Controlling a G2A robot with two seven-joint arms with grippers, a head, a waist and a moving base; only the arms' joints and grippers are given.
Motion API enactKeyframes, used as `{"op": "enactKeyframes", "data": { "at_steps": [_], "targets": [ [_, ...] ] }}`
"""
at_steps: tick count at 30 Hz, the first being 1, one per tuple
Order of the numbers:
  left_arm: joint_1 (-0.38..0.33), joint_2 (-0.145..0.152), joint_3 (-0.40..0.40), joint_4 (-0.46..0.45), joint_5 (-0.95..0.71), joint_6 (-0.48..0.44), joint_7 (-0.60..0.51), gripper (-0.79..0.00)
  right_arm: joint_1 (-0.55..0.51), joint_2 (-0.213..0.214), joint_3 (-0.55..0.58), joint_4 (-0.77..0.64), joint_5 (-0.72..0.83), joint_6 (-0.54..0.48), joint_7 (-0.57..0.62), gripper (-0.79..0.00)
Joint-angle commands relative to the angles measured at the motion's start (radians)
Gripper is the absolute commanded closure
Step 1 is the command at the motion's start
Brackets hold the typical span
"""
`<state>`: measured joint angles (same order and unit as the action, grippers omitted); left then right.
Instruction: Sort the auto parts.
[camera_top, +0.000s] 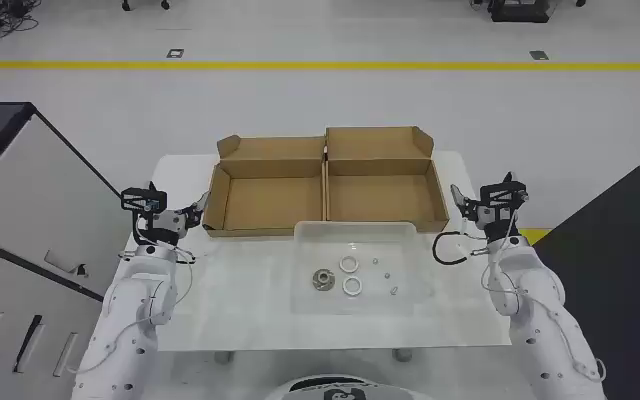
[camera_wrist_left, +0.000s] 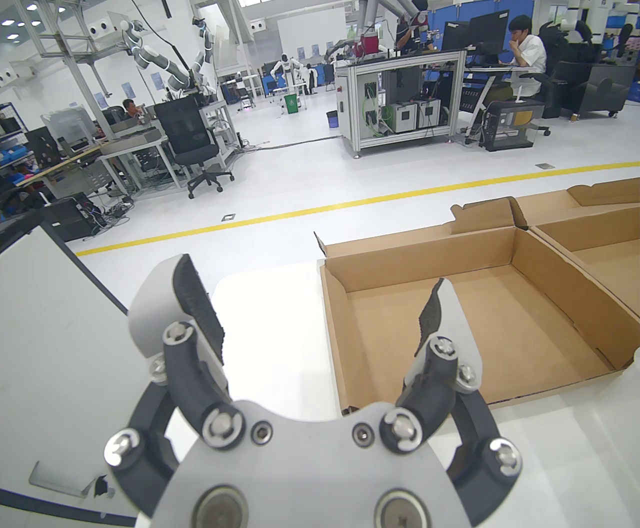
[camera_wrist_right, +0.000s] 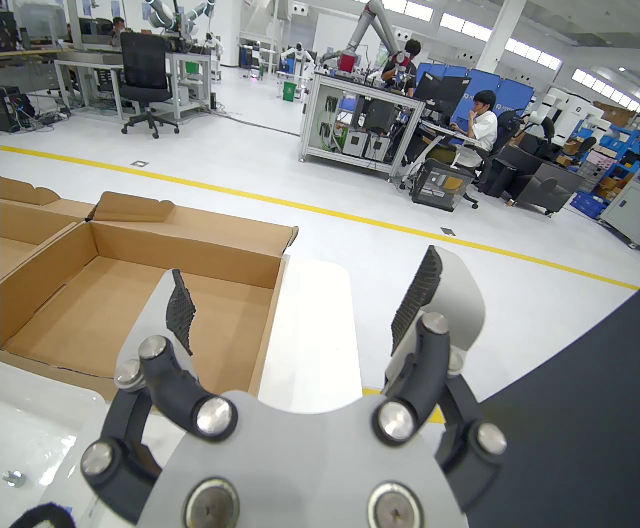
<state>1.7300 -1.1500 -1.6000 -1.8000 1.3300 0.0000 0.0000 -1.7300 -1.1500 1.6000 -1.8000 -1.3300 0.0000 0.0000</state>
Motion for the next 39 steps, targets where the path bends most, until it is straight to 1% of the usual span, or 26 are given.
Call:
{"op": "enactKeyframes", "data": {
  "at_steps": [1, 5, 9, 12, 16, 20, 24, 29, 33, 35, 39],
  "targets": [
    [0.000, 0.000, 0.000, 0.000, 0.000, 0.000, 0.000, -0.785, 0.000, 0.000, 0.000, 0.000, 0.000, 0.000, 0.000, -0.784],
    [0.000, 0.000, 0.000, 0.000, 0.000, 0.000, 0.000, -0.785, -0.002, 0.002, 0.014, -0.042, -0.012, -0.027, 0.003, -0.785],
    [0.000, 0.000, 0.000, 0.000, 0.000, 0.000, 0.000, -0.785, -0.028, 0.010, 0.054, -0.130, -0.040, -0.118, 0.047, -0.785],
    [0.000, 0.000, 0.000, 0.000, 0.000, 0.000, 0.000, -0.785, -0.046, 0.020, 0.098, -0.203, -0.056, -0.225, 0.121, -0.785],
    [0.000, 0.000, 0.000, 0.000, 0.000, 0.000, 0.000, -0.785, -0.057, 0.035, 0.164, -0.296, -0.039, -0.415, 0.244, -0.785],
    [0.000, 0.000, 0.000, 0.000, 0.000, 0.000, 0.000, -0.785, -0.043, 0.048, 0.218, -0.359, 0.026, -0.579, 0.371, -0.785],
    [0.000, 0.000, 0.000, 0.000, 0.000, 0.000, 0.000, -0.785, 0.000, 0.062, 0.233, -0.379, 0.104, -0.720, 0.506, -0.785],
    [0.000, 0.000, 0.000, 0.000, 0.000, 0.000, 0.000, -0.785, 0.081, 0.079, 0.186, -0.372, 0.187, -0.829, 0.695, -0.785],
    [0.000, 0.000, 0.000, 0.000, 0.000, 0.000, 0.000, -0.785, 0.157, 0.093, 0.109, -0.360, 0.252, -0.891, 0.852, -0.785],
    [0.000, 0.000, 0.000, 0.000, 0.000, 0.000, 0.000, -0.785, 0.200, 0.099, 0.065, -0.353, 0.284, -0.903, 0.918, -0.785],
    [0.000, 0.000, 0.000, 0.000, 0.000, 0.000, 0.000, -0.785, 0.257, 0.127, -0.056, -0.338, 0.262, -0.880, 0.940, -0.785]
  ]
}}
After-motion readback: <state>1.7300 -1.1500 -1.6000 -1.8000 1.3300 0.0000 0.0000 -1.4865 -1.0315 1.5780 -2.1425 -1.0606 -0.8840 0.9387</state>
